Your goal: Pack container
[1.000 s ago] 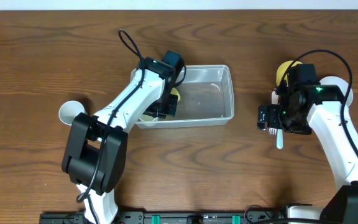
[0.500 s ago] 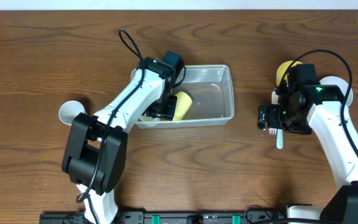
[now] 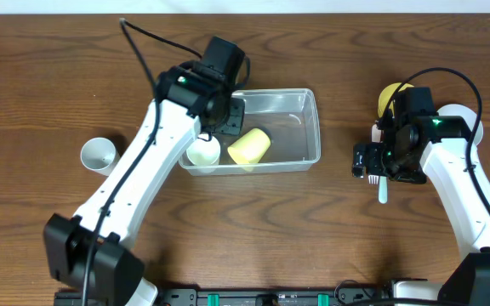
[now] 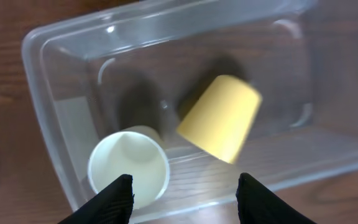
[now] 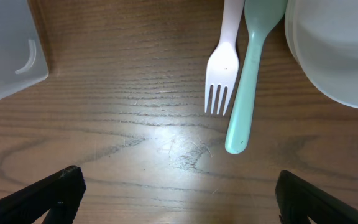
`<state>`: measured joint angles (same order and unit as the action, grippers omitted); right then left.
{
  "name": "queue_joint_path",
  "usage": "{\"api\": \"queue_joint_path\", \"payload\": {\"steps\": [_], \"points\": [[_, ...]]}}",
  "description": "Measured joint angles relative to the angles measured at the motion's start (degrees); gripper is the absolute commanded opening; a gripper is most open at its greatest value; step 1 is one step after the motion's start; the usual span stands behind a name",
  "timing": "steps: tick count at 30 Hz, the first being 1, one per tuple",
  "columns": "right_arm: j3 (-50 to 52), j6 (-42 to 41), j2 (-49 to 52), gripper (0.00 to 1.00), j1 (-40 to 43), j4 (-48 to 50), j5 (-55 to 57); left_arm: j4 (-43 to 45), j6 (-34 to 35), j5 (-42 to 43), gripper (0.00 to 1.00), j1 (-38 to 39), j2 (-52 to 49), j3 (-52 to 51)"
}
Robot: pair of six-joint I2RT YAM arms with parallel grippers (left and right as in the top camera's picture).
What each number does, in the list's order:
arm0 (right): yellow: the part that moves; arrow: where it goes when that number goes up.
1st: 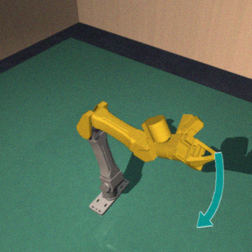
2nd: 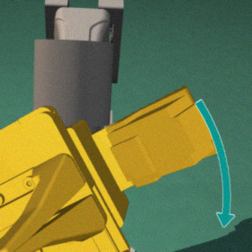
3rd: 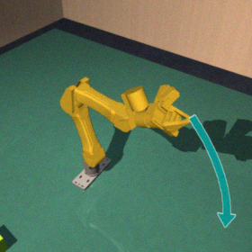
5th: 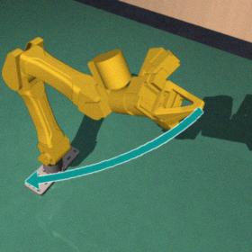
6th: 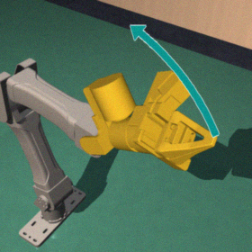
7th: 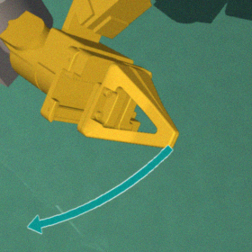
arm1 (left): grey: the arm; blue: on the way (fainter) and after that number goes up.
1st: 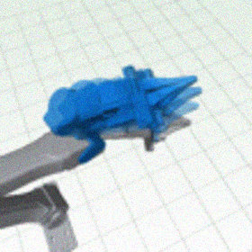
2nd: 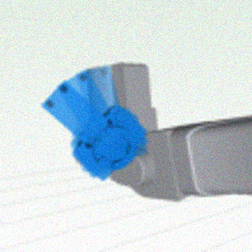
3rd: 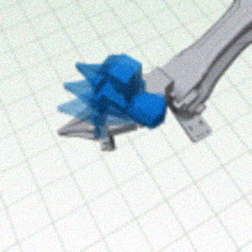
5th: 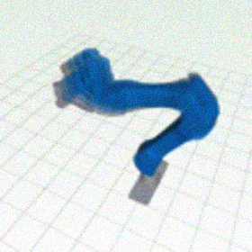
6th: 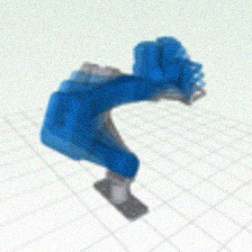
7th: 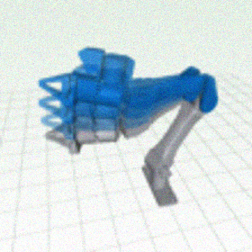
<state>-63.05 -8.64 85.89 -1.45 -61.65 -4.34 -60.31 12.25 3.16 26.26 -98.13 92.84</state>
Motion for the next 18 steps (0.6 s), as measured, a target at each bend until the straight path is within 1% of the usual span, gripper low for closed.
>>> {"api": "queue_joint_path", "payload": {"steps": [2, 5, 9, 14, 18], "points": [[0.00, 0.02, 0.00, 0.99, 0.00, 0.00, 0.00, 0.35, 0.02, 2.54, 0.54, 0.00, -0.07, 0.00], [0.00, 0.02, 0.00, 0.99, 0.00, 0.00, 0.00, 2.38, 0.79, 8.50, 0.53, 0.00, -0.87, -0.37], [0.00, 0.04, 0.00, 0.99, 0.00, -0.04, 0.00, 4.63, 4.00, 15.08, 0.53, 0.04, -1.22, -1.70], [0.00, 0.07, 0.00, 0.99, 0.00, -0.24, 0.00, 3.82, 8.50, 18.23, 0.54, 0.04, -1.22, -2.58], [0.00, 0.09, 0.00, 0.99, 0.00, -0.26, 0.00, 3.17, 10.40, 19.21, 0.54, 0.04, -1.22, -3.43]]}}
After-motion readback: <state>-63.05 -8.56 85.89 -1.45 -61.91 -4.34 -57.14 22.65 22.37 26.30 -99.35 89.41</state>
